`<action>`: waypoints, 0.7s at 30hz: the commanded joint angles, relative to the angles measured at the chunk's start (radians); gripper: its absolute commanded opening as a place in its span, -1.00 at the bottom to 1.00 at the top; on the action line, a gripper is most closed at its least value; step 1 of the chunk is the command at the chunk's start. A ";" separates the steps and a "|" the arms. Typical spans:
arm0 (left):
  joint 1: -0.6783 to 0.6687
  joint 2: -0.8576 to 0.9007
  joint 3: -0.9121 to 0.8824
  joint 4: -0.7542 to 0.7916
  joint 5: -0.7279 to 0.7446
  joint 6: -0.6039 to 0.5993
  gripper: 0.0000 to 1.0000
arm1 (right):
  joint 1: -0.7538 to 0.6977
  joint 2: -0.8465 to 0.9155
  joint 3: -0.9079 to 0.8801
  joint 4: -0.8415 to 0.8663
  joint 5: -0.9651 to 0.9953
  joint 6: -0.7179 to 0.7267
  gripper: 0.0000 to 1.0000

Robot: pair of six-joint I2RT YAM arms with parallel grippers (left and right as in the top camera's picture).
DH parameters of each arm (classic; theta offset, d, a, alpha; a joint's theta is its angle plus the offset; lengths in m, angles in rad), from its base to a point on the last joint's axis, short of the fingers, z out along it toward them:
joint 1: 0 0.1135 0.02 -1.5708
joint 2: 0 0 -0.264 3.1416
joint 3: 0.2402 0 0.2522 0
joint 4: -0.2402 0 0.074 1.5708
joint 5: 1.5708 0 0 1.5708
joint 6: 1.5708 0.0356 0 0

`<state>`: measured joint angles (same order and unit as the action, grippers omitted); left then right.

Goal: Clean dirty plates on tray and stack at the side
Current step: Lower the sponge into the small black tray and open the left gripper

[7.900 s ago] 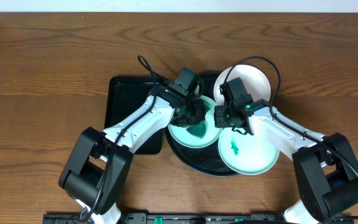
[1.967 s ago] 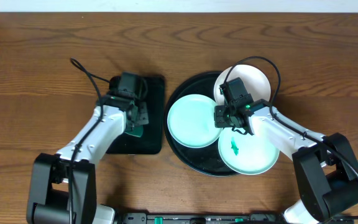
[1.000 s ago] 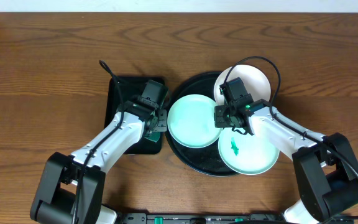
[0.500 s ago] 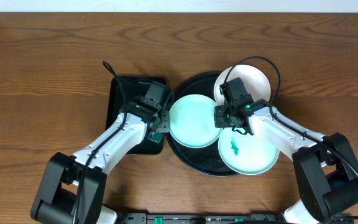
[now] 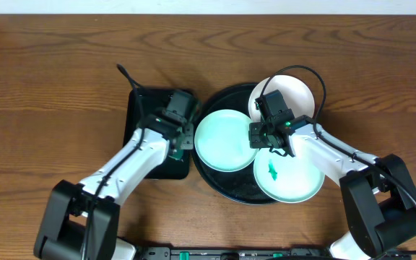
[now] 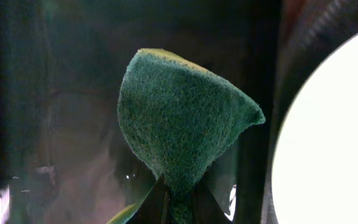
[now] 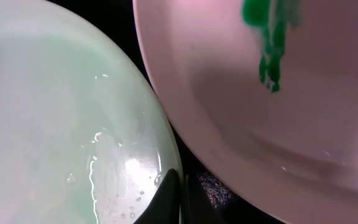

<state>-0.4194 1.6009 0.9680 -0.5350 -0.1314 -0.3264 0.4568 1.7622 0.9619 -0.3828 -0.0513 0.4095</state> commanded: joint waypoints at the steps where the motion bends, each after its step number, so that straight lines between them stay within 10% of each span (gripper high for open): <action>1: 0.072 -0.029 0.058 -0.046 -0.045 0.031 -0.86 | 0.010 -0.020 0.005 0.002 -0.009 -0.006 -0.96; 21: 0.235 -0.024 0.030 -0.156 0.075 0.063 -0.85 | 0.010 -0.020 0.005 0.002 -0.009 -0.006 -0.96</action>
<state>-0.1867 1.5906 1.0077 -0.6914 -0.0578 -0.2794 0.4568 1.7622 0.9619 -0.3828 -0.0513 0.4095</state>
